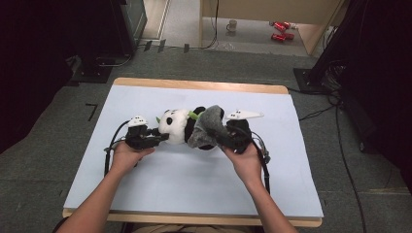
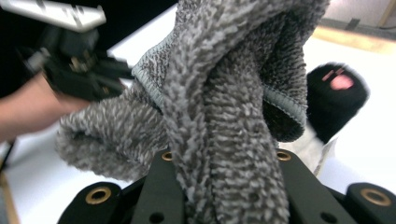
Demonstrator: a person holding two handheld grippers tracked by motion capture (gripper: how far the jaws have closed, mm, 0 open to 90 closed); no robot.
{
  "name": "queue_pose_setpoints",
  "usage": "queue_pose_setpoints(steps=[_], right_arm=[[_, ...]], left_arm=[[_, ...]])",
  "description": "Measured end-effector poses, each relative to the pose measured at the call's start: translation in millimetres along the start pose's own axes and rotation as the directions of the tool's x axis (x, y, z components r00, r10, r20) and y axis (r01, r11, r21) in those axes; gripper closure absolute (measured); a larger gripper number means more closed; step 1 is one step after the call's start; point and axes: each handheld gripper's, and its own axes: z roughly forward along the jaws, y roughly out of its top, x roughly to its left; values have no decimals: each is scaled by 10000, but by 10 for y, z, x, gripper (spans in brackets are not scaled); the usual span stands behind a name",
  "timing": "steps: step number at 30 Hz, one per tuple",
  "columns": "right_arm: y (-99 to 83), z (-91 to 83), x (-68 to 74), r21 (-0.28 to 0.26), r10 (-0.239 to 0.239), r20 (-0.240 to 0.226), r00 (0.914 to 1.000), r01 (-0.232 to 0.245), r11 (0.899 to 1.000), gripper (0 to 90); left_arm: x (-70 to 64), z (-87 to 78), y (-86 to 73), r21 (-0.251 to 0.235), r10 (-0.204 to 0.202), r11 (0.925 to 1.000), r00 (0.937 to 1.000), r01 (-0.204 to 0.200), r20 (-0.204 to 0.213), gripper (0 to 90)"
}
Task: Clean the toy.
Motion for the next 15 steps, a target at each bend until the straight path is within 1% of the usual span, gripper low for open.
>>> queue_pose_setpoints(steps=[2,4,5,6,7,10,12,13,15], right_arm=[[-82,46,-14,254,0,95,10000,-2,9997,776],[-146,50,-32,336,-323,399,9987,310,9990,776],[-167,38,-46,318,-372,557,9978,355,9989,776],[-185,21,-69,322,-390,678,9969,368,9988,777],[-219,-4,-98,320,-215,750,9970,191,9993,778],[-305,-33,-150,284,156,706,9974,-177,9994,778],[-348,-19,-149,129,288,624,9976,-297,9995,778],[-358,-4,-140,59,220,613,9979,-224,9997,778],[-375,9,-133,-127,47,743,9972,-38,9999,778]], left_arm=[[-19,11,1,43,157,9999,9999,-157,-50,577],[-15,16,5,28,97,9999,10000,-97,-11,580],[-13,18,5,22,80,10000,10000,-80,0,580],[-11,17,5,46,104,9999,9999,-104,3,581],[-11,17,5,56,109,9999,9999,-109,4,581],[-7,20,3,86,141,9999,9999,-141,30,581],[3,23,1,131,144,9998,9999,-144,28,581],[5,24,0,129,143,9998,9999,-144,28,581],[1,23,0,123,133,9998,9999,-133,25,581]])
